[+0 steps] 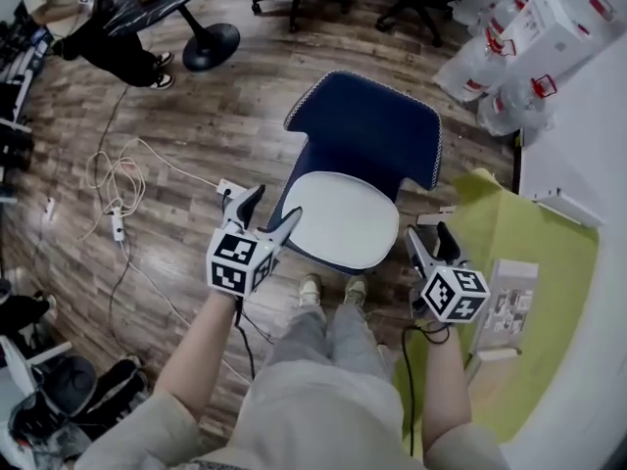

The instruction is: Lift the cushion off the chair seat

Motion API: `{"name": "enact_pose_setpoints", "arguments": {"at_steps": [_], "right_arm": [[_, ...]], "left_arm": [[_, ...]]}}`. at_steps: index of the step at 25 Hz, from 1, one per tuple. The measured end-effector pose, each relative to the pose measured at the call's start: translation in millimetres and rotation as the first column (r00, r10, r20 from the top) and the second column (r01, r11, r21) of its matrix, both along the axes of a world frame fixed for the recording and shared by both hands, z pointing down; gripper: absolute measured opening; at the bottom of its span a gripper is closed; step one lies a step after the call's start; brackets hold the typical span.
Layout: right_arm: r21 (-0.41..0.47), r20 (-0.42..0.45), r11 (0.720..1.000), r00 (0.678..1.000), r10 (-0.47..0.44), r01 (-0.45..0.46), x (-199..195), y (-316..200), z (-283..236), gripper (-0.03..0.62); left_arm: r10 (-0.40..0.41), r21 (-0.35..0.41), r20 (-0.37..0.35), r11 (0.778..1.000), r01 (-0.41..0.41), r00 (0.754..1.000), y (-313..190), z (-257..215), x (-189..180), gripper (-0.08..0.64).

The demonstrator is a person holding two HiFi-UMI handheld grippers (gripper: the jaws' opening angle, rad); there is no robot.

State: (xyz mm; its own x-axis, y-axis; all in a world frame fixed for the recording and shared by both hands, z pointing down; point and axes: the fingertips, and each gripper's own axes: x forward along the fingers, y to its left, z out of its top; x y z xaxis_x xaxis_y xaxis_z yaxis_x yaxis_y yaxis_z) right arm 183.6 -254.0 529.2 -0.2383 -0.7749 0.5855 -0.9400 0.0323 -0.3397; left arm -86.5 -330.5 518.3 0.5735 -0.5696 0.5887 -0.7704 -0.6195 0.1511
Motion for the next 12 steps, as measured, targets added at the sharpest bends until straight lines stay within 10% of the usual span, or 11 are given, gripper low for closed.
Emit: {"name": "enact_pose_setpoints", "arguments": {"at_steps": [12], "right_arm": [[-0.101, -0.003, 0.994, 0.999, -0.043, 0.043, 26.8, -24.0, 135.2, 0.336]], "left_arm": [[0.02, -0.136, 0.103, 0.991, -0.006, 0.994, -26.5, 141.0, 19.3, 0.327]]}}
